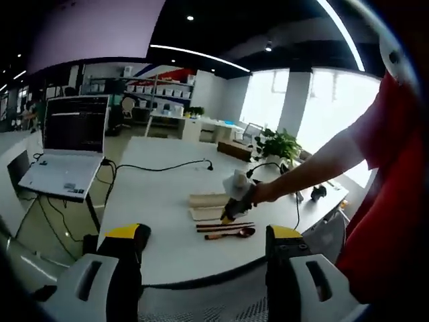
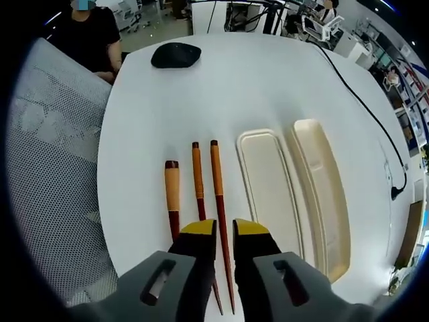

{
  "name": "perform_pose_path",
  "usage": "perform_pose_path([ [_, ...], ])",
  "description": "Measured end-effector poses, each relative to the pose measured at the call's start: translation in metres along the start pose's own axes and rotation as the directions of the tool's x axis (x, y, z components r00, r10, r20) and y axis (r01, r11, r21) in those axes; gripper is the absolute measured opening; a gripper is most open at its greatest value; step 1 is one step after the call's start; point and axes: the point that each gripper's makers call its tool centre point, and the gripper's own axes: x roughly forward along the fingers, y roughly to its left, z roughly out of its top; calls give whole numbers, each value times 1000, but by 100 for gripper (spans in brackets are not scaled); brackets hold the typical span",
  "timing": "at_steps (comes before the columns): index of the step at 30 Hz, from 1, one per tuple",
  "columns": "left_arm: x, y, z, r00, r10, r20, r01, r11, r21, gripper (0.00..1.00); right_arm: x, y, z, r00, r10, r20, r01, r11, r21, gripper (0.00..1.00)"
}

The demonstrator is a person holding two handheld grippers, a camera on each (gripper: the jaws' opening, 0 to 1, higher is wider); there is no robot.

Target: Arrange the utensils inside the cutlery case until each visible utensil rests in its matching compartment.

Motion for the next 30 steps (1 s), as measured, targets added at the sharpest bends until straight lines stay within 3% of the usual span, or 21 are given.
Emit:
perform_pose_path([
  [15, 2, -6, -16, 998, 5, -63, -1, 998, 60, 77, 2, -2, -6, 1000, -13, -4, 13, 1000, -7, 6],
  [30, 0, -1, -11, 999, 20, -41, -18, 999, 36, 77, 5, -2, -8, 1000, -7, -8, 7, 1000, -17, 7],
])
